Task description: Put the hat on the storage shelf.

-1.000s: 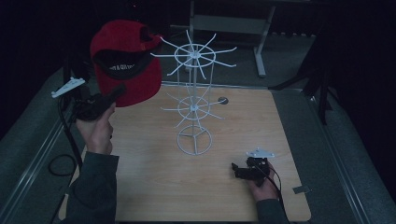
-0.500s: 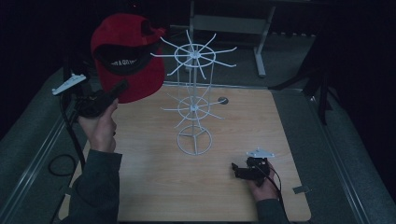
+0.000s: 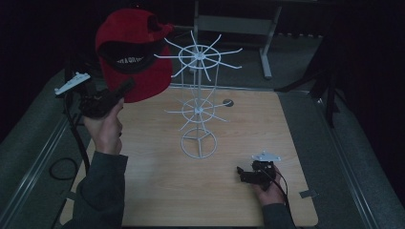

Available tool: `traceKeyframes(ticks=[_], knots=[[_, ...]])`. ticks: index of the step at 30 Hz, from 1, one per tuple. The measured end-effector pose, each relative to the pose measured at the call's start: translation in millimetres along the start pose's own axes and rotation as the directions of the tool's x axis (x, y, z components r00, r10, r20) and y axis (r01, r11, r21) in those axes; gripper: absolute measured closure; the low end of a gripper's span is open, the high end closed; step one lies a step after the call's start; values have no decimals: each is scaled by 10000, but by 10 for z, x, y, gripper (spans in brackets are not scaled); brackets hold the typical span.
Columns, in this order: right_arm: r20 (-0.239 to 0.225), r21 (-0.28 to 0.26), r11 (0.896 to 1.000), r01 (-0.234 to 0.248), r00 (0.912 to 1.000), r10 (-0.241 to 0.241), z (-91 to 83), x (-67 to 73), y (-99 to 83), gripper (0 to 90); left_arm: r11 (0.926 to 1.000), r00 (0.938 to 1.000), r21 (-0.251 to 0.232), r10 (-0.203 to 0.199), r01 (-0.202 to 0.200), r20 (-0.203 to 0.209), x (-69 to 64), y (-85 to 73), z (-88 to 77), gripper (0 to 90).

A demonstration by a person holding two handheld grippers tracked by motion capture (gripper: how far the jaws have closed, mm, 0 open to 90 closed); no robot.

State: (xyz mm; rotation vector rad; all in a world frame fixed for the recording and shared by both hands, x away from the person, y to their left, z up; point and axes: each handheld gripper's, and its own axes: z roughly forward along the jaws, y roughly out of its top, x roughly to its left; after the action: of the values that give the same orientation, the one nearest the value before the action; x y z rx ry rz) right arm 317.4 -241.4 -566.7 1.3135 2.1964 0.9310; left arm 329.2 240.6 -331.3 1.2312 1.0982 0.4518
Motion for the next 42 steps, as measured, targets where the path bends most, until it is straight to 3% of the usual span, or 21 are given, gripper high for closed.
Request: traceKeyframes(ticks=[9,22,32,42], knots=[[-3,1,10000,-2,10000,2,0,0,0,134,9997,9997,150,183,-185,130,-3,-48,-11,846],[-4,4,10000,-3,10000,3,0,0,0,134,9996,9992,264,-110,100,381,70,-189,-31,846],[-2,7,10000,3,10000,-3,-1,0,0,134,9993,9974,277,-255,236,670,128,-354,-42,845],[-9,8,10000,3,10000,-3,-1,0,0,134,9987,9969,492,-155,118,765,151,-534,4,844]])
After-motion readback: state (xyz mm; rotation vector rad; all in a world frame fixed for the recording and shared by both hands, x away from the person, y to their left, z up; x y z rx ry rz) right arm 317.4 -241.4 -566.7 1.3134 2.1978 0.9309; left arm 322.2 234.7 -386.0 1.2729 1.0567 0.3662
